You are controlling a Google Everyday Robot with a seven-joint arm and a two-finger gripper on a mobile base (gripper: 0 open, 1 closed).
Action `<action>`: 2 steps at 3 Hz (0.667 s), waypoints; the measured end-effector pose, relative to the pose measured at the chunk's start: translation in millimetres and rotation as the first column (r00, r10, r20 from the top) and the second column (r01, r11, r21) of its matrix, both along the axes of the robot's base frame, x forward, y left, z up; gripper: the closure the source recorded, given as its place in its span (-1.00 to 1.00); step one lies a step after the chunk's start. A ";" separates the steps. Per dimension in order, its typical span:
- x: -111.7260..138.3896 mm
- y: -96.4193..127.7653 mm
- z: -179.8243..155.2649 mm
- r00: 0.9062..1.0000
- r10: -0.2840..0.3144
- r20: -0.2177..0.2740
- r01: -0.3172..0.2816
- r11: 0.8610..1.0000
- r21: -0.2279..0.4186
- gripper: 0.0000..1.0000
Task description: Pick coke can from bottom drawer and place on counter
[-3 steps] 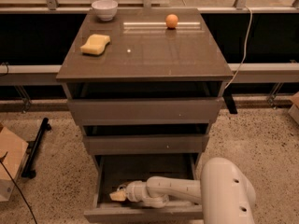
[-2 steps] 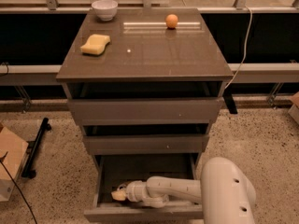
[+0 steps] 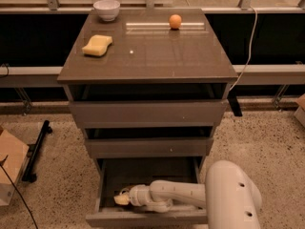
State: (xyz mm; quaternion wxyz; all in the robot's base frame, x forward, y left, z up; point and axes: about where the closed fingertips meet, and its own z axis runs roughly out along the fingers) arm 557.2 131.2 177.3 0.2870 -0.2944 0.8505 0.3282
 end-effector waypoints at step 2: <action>0.0 0.0 0.6 1.000 0.000 0.000 0.000 1.000 0.000 1.00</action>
Offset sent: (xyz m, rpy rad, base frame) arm -0.0138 -0.0378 0.2264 0.1802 -0.3259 0.2161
